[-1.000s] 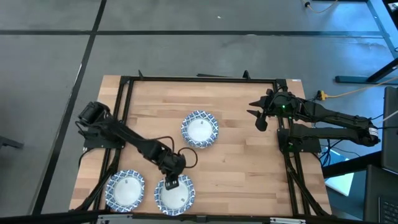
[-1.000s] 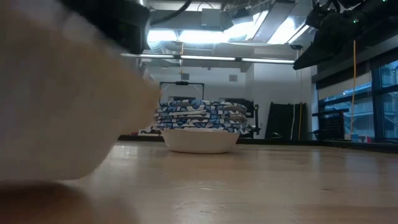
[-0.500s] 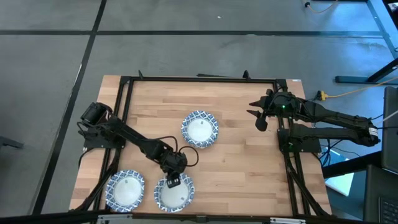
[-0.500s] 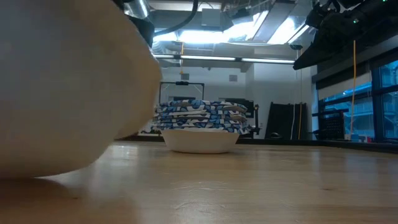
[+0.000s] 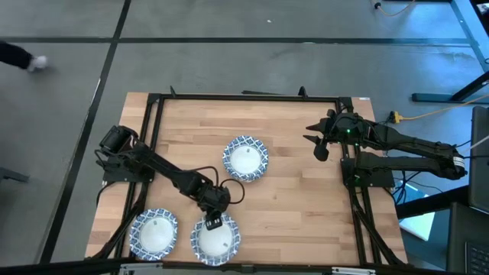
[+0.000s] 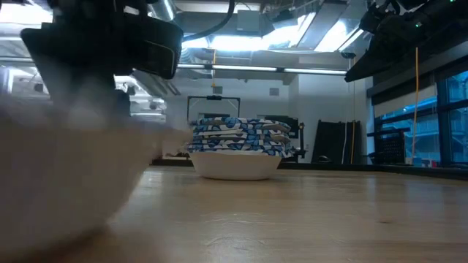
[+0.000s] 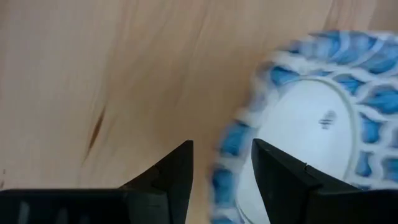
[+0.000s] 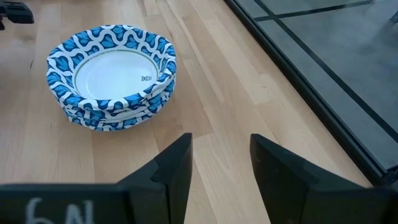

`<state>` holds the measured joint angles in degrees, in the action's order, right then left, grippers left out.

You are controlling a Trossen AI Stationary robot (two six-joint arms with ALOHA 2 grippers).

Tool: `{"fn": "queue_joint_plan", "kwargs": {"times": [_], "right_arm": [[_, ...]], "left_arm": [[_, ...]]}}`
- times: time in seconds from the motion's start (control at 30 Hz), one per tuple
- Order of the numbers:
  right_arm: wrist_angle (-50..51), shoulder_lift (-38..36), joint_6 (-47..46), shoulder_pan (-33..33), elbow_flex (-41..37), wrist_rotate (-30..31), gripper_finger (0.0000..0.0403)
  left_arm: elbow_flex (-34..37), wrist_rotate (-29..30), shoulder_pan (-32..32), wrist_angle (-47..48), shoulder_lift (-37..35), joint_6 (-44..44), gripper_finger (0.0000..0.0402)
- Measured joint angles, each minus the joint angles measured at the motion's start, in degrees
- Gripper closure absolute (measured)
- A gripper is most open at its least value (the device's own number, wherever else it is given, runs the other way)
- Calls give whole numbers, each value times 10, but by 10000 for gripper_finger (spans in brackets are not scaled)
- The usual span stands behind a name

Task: Nest bowls inside each other
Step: Stack the white bowl on top of the other white bowls

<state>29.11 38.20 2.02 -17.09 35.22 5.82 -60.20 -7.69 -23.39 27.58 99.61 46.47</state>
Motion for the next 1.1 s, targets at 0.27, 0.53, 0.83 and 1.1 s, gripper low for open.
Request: {"fn": "queue_joint_plan", "kwargs": {"times": [0.27,0.53,0.83,1.1], "right_arm": [[0,0,0,0,0,0,241],[0,0,0,0,0,0,241],[0,0,0,0,0,0,241],[0,0,0,0,0,0,241]], "left_arm": [[0,-4,15,-28,0,-21,245],[0,-37,14,-10,0,-32,247],[0,-39,14,-1,0,-32,290],[0,-39,14,3,0,-31,351]]}}
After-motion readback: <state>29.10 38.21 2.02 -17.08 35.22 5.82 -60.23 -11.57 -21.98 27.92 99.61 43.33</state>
